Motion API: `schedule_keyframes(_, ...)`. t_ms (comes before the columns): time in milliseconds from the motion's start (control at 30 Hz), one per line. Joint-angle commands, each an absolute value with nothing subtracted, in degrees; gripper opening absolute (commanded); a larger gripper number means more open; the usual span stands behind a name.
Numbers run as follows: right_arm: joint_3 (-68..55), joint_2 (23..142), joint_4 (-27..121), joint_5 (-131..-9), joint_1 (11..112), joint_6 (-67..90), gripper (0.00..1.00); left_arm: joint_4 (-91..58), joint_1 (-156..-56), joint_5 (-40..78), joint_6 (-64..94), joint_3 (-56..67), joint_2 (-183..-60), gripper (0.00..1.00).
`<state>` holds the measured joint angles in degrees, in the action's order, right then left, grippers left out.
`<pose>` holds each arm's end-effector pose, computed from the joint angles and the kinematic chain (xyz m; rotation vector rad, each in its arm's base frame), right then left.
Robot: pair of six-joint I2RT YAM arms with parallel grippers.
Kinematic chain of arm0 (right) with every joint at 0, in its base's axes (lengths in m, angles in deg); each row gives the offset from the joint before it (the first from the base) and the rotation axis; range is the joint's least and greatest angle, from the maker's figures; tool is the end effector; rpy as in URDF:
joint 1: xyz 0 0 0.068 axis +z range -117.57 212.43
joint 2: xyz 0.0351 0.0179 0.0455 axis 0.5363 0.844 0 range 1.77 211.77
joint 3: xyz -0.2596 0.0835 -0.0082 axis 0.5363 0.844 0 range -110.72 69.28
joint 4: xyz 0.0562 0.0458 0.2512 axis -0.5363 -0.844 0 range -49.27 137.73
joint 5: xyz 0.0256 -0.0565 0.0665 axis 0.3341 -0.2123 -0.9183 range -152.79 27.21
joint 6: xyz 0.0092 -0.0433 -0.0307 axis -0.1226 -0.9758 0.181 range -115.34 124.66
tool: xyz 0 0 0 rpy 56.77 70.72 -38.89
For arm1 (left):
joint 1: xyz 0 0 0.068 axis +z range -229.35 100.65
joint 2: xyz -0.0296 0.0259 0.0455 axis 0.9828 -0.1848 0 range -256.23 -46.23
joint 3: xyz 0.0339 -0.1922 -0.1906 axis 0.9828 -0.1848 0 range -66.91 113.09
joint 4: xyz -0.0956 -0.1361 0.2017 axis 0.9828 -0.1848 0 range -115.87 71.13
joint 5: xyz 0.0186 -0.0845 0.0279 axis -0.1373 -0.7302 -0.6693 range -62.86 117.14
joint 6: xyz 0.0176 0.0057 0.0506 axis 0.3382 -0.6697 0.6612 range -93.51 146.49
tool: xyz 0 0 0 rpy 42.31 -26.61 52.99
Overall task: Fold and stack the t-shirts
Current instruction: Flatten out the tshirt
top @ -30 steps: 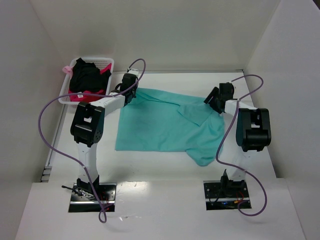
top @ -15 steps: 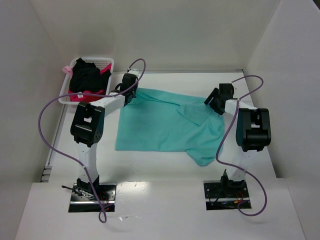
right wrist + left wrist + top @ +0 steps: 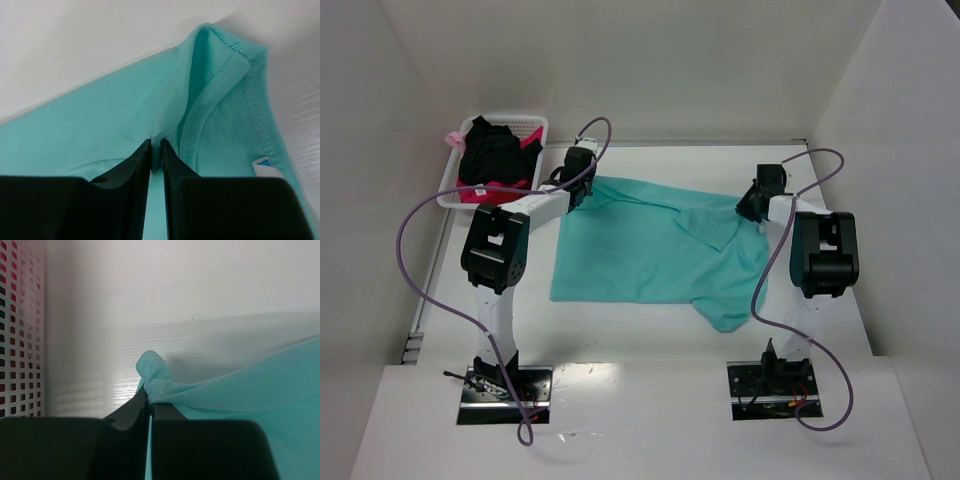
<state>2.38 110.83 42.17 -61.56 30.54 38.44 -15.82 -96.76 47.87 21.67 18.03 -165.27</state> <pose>0.4016 -0.0140 0.1620 0.7496 2.2973 0.2317 0.4585 -0.1306 0.2013 0.0142 2.0772 0.1458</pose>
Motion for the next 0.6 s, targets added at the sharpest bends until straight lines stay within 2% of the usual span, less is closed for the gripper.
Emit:
schedule_keyframes(0, -0.25, 110.50, 42.37, -61.39, 30.15, 38.67, 0.20, -13.86, -96.49, 47.35, 20.52, 18.34, -163.30, 0.00)
schedule_keyframes(267, -2.35, 109.35, 42.11, -59.02, 30.15, 37.44, 0.18, -13.86, -96.49, 47.35, 19.99, 17.29, -162.77, 0.00)
schedule_keyframes(400, -2.35, 108.73, 42.11, -59.01, 30.15, 37.44, 0.25, -13.86, -96.49, 47.35, 19.99, 16.67, -162.77, 0.00)
schedule_keyframes(433, -1.66, 108.73, 42.11, -59.01, 30.15, 38.05, 0.31, -13.86, -96.49, 47.35, 19.99, 16.67, -162.25, 0.00)
schedule_keyframes(500, -1.12, 108.73, 42.63, -59.01, 30.15, 38.06, 0.33, -13.86, -96.49, 47.35, 19.99, 16.67, -162.25, 0.00)
schedule_keyframes(567, -0.51, 108.73, 42.63, -59.54, 30.15, 38.06, 0.39, -13.86, -96.49, 47.35, 19.99, 16.67, -162.25, 0.00)
